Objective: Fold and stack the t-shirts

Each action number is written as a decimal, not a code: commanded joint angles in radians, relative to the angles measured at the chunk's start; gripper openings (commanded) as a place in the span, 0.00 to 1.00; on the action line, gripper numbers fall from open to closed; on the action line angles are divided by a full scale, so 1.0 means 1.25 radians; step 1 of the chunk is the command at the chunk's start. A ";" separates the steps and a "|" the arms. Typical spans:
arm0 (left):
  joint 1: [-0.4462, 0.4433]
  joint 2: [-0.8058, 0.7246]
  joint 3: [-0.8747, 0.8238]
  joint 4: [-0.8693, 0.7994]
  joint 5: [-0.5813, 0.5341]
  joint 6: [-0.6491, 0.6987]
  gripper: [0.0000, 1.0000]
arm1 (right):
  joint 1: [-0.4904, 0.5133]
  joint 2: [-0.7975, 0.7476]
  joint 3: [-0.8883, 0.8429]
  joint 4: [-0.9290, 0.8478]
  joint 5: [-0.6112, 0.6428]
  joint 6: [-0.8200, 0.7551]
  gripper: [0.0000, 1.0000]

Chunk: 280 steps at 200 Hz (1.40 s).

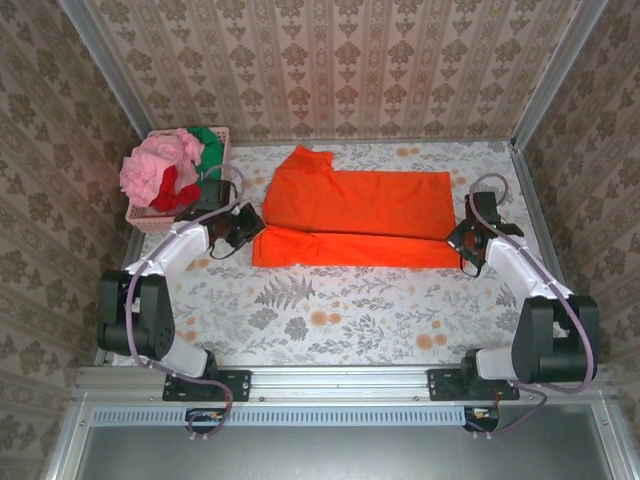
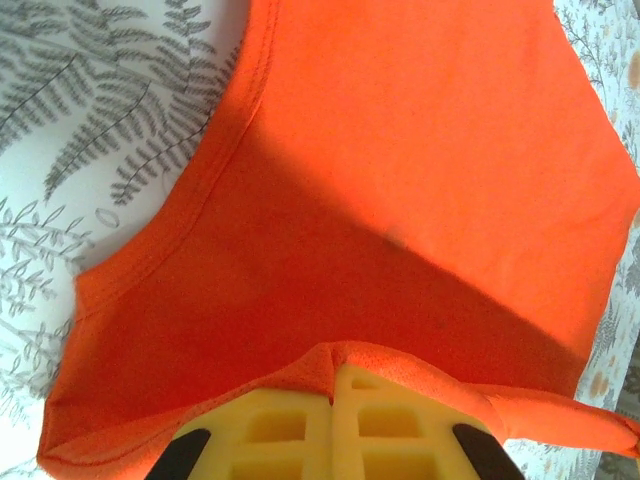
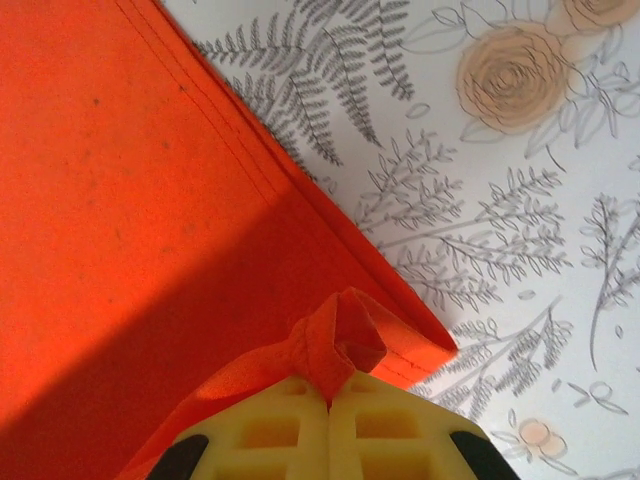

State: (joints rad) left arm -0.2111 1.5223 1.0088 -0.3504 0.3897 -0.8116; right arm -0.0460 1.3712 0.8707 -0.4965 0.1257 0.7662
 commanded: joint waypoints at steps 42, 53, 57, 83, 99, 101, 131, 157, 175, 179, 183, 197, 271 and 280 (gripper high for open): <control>0.004 0.092 0.099 0.006 0.015 0.064 0.00 | -0.002 0.111 0.079 0.011 0.033 -0.047 0.00; 0.005 0.112 0.118 0.002 0.017 0.068 0.00 | -0.003 0.125 0.087 0.015 0.033 -0.048 0.00; 0.005 0.117 0.125 0.002 0.019 0.068 0.00 | -0.003 0.131 0.089 0.018 0.033 -0.048 0.00; -0.002 0.152 0.149 0.015 0.024 0.064 0.00 | -0.003 0.163 0.103 0.030 0.034 -0.050 0.00; -0.005 0.170 0.163 0.015 0.021 0.064 0.00 | -0.003 0.184 0.114 0.032 0.036 -0.052 0.00; -0.005 0.172 0.164 0.015 0.021 0.064 0.00 | -0.002 0.188 0.116 0.033 0.036 -0.052 0.00; -0.008 0.196 0.189 0.016 0.013 0.066 0.00 | -0.003 0.223 0.139 0.033 0.038 -0.063 0.00; -0.009 0.212 0.205 0.011 0.012 0.074 0.00 | -0.003 0.238 0.156 0.031 0.039 -0.067 0.00; -0.007 0.224 0.213 0.009 0.010 0.077 0.00 | -0.004 0.248 0.163 0.032 0.046 -0.068 0.00; -0.008 0.227 0.216 0.009 0.011 0.077 0.00 | -0.004 0.250 0.164 0.032 0.048 -0.069 0.00; -0.008 0.231 0.218 0.010 0.012 0.079 0.00 | -0.004 0.255 0.167 0.031 0.049 -0.069 0.00; -0.009 0.246 0.230 0.011 0.014 0.081 0.00 | -0.004 0.265 0.171 0.029 0.051 -0.070 0.00; -0.009 0.306 0.262 0.038 0.025 0.090 0.30 | -0.003 0.240 0.148 0.074 0.036 -0.084 0.27; -0.010 0.304 0.260 0.040 0.029 0.092 0.45 | -0.002 0.211 0.126 0.106 0.018 -0.097 0.41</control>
State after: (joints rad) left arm -0.2173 1.8870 1.3094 -0.3260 0.4080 -0.7101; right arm -0.0460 1.7039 1.0637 -0.4370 0.1513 0.6834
